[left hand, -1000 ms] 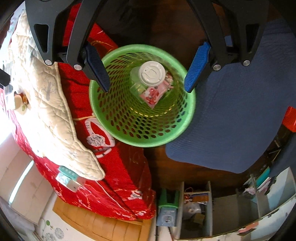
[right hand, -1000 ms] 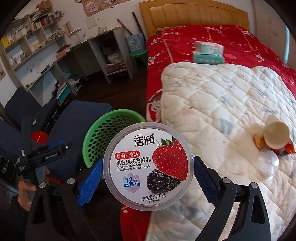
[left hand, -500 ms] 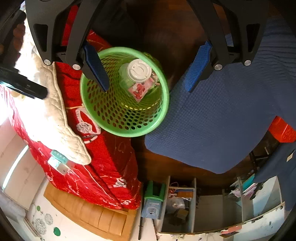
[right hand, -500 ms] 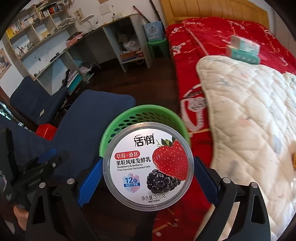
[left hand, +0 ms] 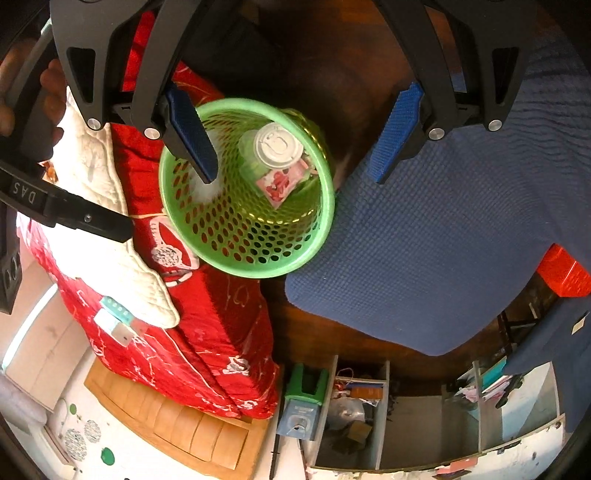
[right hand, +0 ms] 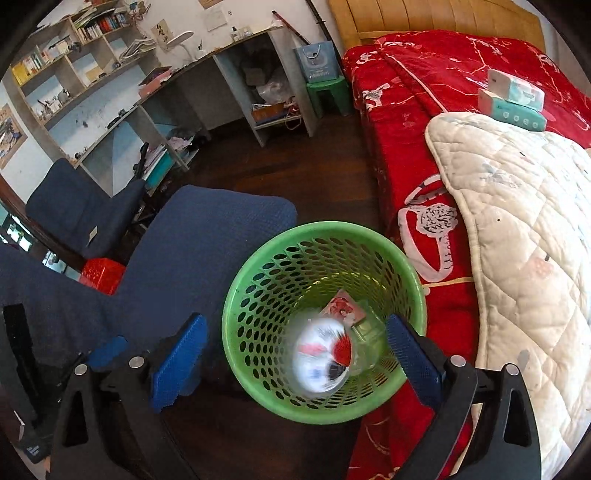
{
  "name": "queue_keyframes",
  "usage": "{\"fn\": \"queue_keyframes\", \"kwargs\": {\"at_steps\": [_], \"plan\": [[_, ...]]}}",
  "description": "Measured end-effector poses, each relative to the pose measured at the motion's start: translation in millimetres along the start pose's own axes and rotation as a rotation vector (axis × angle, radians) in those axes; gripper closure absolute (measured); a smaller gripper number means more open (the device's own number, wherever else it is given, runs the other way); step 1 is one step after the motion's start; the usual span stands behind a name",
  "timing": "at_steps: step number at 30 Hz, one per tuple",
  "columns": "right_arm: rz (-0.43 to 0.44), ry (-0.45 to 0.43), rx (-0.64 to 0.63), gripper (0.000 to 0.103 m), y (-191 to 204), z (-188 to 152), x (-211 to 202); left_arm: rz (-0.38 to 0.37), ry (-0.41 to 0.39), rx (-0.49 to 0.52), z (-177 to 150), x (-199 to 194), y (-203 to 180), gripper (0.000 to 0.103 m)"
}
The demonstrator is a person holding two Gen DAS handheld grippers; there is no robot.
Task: Collect trash
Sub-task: 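Carry the yogurt tub to the basket and open the right tool, then move the right tool to the bed and grasp the clear dome lid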
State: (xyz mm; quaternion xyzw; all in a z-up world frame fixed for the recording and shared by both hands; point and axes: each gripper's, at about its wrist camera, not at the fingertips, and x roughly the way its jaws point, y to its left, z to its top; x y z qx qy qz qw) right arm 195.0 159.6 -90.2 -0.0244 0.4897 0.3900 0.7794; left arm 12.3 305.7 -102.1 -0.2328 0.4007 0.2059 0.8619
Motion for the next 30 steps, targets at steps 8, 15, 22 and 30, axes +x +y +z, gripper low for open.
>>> {"fn": "queue_keyframes", "kwargs": {"at_steps": [8,15,22,30], "plan": [[-0.043,-0.019,0.009,0.009,-23.5,-17.0,-25.7,-0.015,-0.007,0.024,-1.4,-4.9,-13.1,0.020],[-0.081,-0.061,0.074,0.009,-60.5,-42.5,-66.1,-0.042,-0.012,0.067,-3.5,-10.6,-37.7,0.020],[-0.208,-0.112,0.118,0.009,-105.8,-74.5,-109.9,-0.079,-0.003,0.126,-8.6,-11.8,-71.3,0.020],[-0.349,-0.155,0.214,0.009,-175.4,-100.5,-157.0,-0.124,0.023,0.183,-18.5,-8.1,-108.6,0.020]]}}
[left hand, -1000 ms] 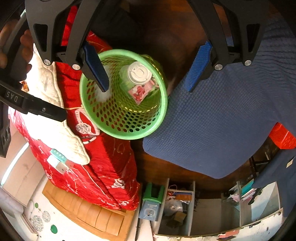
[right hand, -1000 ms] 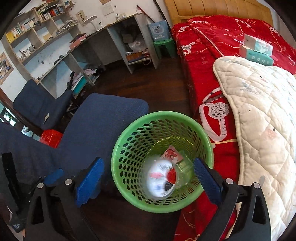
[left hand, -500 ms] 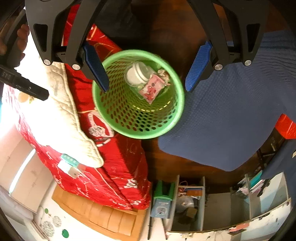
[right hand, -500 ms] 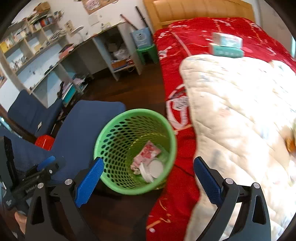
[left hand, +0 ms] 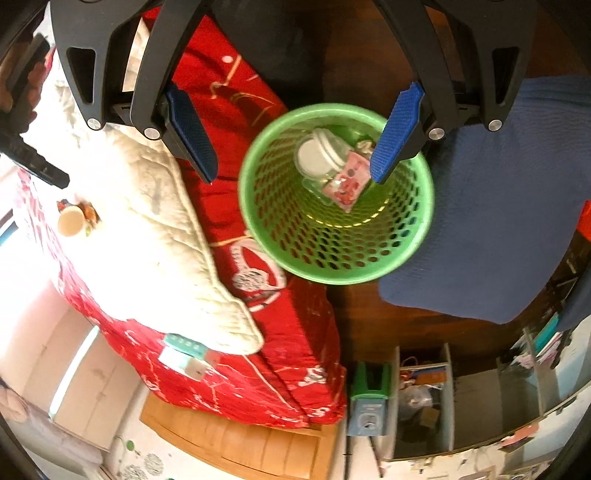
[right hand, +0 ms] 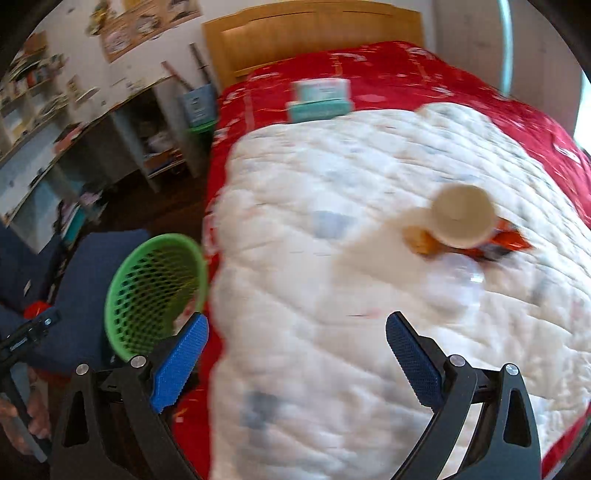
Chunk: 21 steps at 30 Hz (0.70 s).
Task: Collect trash
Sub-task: 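Move the right tool to the bed and grasp the clear dome lid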
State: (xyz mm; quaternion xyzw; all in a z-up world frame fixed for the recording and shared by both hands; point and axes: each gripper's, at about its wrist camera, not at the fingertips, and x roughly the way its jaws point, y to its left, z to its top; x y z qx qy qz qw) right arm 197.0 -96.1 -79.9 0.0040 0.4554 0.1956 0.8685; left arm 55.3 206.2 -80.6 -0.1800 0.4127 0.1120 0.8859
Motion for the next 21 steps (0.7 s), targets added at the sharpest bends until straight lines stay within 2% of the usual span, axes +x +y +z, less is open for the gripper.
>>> {"fn": "queue_keyframes", "kwargs": {"at_steps": [3,5,9,11,21], "plan": [[-0.053,-0.006,0.048,0.011,-33.5,0.8,-2.1,-0.013,0.008,0.019,-0.4,3.2,-12.6,0.020],[-0.078,-0.003,0.068,0.017,-51.3,1.6,-0.3,-0.020,0.013,0.034,-0.4,5.5,-20.5,0.020],[-0.119,0.013,0.123,0.018,-84.8,2.8,10.6,-0.037,0.026,0.049,1.7,10.8,-33.1,0.020],[-0.129,0.024,0.147,0.022,-98.9,4.1,18.4,-0.038,0.029,0.055,2.6,13.4,-37.6,0.020],[-0.152,0.065,0.194,0.025,-126.7,20.5,53.9,-0.047,0.051,0.078,8.9,26.4,-55.2,0.020]]}}
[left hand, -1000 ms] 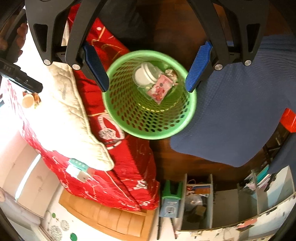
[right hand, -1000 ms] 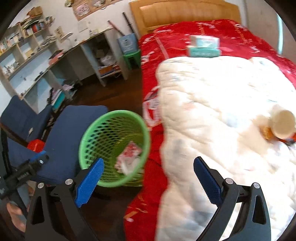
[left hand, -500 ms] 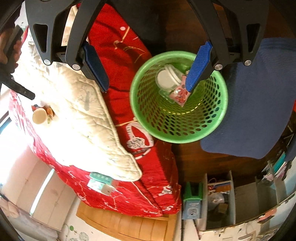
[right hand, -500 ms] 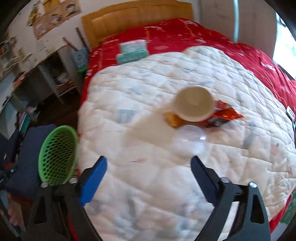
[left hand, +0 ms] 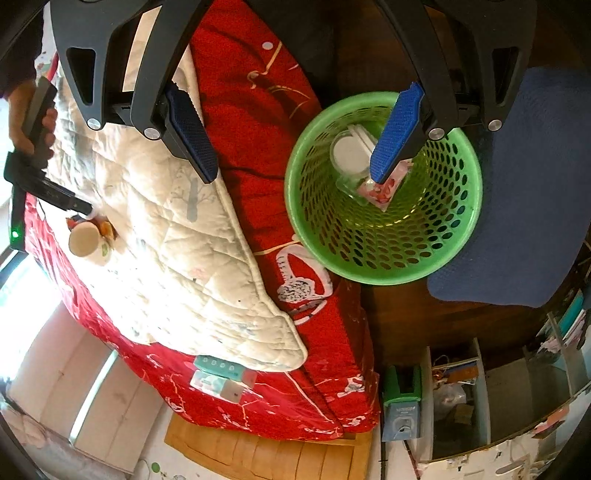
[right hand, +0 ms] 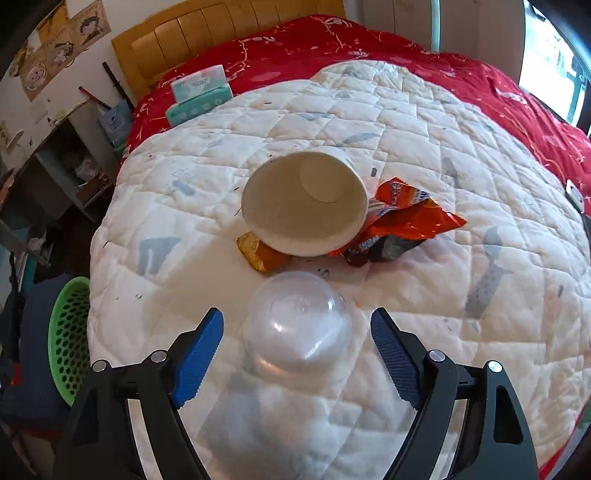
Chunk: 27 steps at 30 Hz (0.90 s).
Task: Collect trash
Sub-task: 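Move the right tool to the bed and grasp the clear dome lid, then grasp the white paper cup by its rim with the left tool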
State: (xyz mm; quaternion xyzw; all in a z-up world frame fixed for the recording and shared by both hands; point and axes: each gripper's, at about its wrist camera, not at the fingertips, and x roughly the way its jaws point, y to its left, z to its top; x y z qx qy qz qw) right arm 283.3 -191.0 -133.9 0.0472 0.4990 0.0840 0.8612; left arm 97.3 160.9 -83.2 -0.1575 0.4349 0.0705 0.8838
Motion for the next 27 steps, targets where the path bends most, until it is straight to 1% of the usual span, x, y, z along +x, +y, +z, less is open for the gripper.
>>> {"fn": "queue_keyframes", "kwargs": {"at_steps": [2,4,5,10,15,21,27], "plan": [[-0.012,0.016,-0.012,0.029,1.9,2.7,7.0,-0.004,0.001,0.010,2.9,2.6,-5.6,0.020],[-0.017,0.032,-0.030,0.042,4.1,2.2,12.2,-0.012,0.003,0.025,5.9,5.5,-13.0,0.020],[-0.015,0.036,-0.034,0.044,4.3,1.7,12.8,-0.014,0.002,0.031,7.2,6.4,-16.8,0.020],[-0.001,0.014,-0.033,0.046,-1.1,-2.6,-0.9,-0.049,-0.002,0.076,14.6,14.7,-40.6,0.020],[-0.005,-0.002,-0.057,0.046,-9.5,-8.2,-23.3,-0.104,0.009,0.129,19.2,28.5,-74.4,0.020],[0.001,-0.021,-0.042,0.046,-28.0,-16.0,-47.4,-0.186,0.017,0.227,26.7,49.1,-132.6,0.022],[0.007,-0.047,-0.012,0.046,-51.2,-22.6,-69.5,-0.245,0.018,0.322,33.0,65.4,-192.4,0.023]]}}
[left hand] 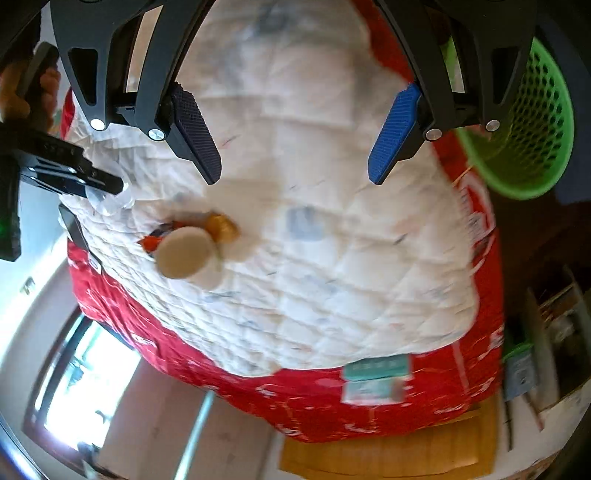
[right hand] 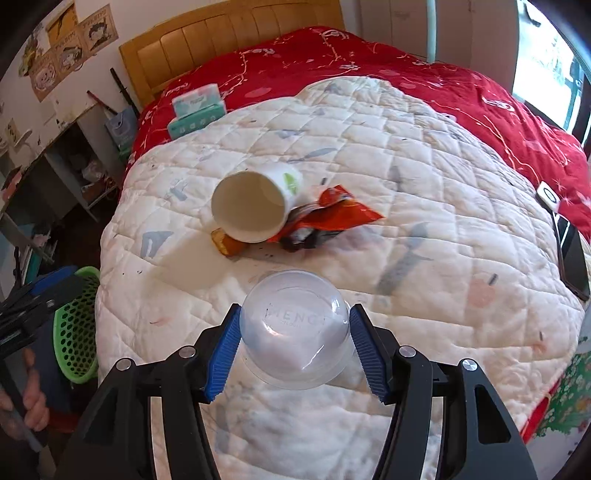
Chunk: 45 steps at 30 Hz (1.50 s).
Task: Collect trash
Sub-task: 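Grasp the white paper cup by its rim with the left tool, then carry the paper cup to the basket and open the left tool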
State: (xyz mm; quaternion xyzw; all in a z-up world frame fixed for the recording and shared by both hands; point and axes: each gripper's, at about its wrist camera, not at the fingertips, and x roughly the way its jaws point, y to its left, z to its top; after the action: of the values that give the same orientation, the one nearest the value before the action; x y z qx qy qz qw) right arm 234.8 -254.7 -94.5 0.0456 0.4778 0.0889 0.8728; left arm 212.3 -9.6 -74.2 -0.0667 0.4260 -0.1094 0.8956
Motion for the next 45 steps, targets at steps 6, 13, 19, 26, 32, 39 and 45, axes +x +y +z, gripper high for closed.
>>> {"fn": "queue_keyframes", "kwargs": {"at_steps": [6,13,19,26,32,39,45], "plan": [[0.006,-0.021,0.019,0.046,-17.3,-3.0,-14.1,-0.025,0.014,0.086,20.4,33.1,-38.5,0.028],[0.020,-0.028,0.034,0.046,-29.5,-8.7,-19.3,-0.063,0.032,0.131,45.6,73.8,-65.2,0.036],[0.036,-0.020,0.052,0.046,-36.2,-12.3,-13.6,-0.082,0.064,0.154,58.2,108.0,-80.5,0.048],[0.039,-0.021,0.067,0.046,-39.5,-13.0,-11.5,-0.092,0.093,0.165,61.6,131.6,-87.3,0.093],[0.039,-0.033,0.066,0.046,-36.5,-14.6,-18.5,-0.121,0.036,0.129,56.6,105.3,-79.6,0.101],[0.075,-0.058,0.044,0.046,-11.6,-17.9,-34.4,-0.110,-0.037,0.109,39.3,43.9,-57.6,0.101],[0.121,-0.070,0.002,0.046,23.4,-18.8,-42.7,-0.065,-0.107,0.077,24.8,-12.0,-24.6,0.101]]}}
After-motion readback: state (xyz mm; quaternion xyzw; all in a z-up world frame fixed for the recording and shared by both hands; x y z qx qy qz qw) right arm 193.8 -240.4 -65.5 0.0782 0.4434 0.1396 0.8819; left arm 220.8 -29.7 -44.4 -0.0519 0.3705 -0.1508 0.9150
